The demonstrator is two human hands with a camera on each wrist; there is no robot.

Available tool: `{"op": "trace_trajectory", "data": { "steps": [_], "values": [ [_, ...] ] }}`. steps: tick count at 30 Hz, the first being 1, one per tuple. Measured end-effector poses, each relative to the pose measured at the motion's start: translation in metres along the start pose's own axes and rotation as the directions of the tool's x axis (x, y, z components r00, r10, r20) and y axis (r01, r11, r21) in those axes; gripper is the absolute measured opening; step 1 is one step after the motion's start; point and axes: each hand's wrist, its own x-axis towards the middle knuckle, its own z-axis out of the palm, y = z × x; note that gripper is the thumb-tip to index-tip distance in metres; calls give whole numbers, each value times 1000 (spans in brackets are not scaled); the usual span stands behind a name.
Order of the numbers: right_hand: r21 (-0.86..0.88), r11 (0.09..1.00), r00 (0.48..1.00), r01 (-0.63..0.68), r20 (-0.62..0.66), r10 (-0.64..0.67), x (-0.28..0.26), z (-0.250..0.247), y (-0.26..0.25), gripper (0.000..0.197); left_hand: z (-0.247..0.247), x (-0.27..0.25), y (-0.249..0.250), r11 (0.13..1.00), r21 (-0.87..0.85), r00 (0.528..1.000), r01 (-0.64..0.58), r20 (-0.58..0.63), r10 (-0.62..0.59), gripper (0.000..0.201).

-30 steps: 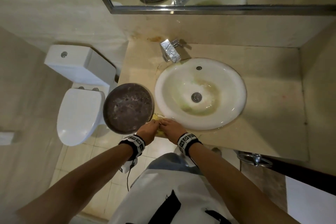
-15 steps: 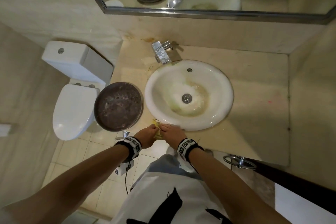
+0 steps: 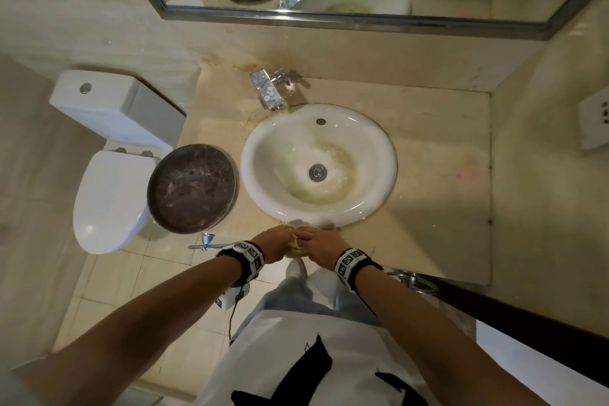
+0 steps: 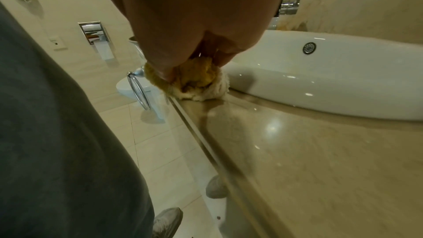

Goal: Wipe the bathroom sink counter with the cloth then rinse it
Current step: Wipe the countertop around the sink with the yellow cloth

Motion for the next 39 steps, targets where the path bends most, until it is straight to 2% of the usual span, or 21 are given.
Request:
{"op": "trace_trajectory", "data": {
  "steps": [6,10,15,19,21,26,31,39],
  "values": [
    [13,999,999,-50,17,50,-24,7,18,43,-8,10,43,998,15,997,-55,-46,55,29],
    [20,999,999,-41,-29,41,-42,16,37,34,-11,17,64,996,-70,997,-62,-46,59,24],
    [40,996,996,-84,-17,85,-67,11,54,38,-13,29,90,993,-104,997,-60,-63,53,19],
    [105,988,987,-117,-98,127,-88,10,63,44,-11,40,106,995,-56,991,-83,-111,76,32],
    [88,985,983,-146,-97,154,-97,8,66,44,-9,46,113,997,-9,989,-83,-121,81,40],
    [53,968,966,-244,-71,248,-113,7,78,45,-4,61,128,994,82,988,-69,-132,80,31],
    [106,953,946,-283,-137,296,-128,0,90,47,8,72,140,993,83,979,-84,-181,98,45],
    [101,935,920,-340,-172,353,-139,1,108,53,-3,82,158,994,47,979,-100,-176,107,41]
  ]
}}
